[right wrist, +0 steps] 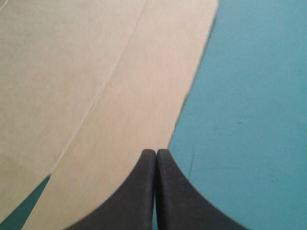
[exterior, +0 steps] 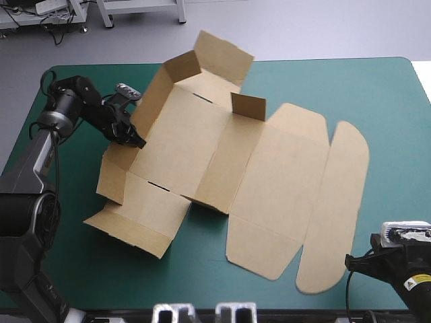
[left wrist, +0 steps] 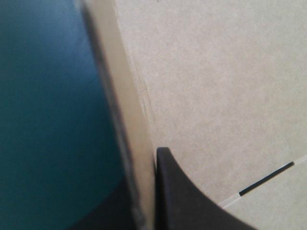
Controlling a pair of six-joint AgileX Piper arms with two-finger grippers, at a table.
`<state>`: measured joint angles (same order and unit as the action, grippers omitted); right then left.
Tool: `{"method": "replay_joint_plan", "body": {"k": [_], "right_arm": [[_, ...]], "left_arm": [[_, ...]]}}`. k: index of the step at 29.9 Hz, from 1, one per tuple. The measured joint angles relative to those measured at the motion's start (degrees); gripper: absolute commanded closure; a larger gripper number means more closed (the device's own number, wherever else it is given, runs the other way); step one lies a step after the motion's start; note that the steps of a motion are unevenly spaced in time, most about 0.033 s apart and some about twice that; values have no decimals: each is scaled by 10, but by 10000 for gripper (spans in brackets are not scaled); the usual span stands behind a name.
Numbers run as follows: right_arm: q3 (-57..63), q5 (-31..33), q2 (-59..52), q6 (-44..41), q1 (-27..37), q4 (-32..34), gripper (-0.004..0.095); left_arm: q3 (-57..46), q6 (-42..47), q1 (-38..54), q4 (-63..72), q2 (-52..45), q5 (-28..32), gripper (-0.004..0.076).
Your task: Fold the box
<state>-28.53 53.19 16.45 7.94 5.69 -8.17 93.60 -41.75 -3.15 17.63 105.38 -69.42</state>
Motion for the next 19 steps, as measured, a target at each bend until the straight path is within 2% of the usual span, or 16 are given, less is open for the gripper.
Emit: {"method": "replay_joint_plan", "body": {"k": [5,15,19], "right_arm": [[0,6,0,0,0,-3,928],[0,9,0,0,0,-3,928],[0,12,0,0,0,-3,928]], "left_arm": [[35,-39,-56,-25,0,14,734],[45,-169,-144,-57,0,103,734],[45,-191,-191,-106,0,147,734]]}}
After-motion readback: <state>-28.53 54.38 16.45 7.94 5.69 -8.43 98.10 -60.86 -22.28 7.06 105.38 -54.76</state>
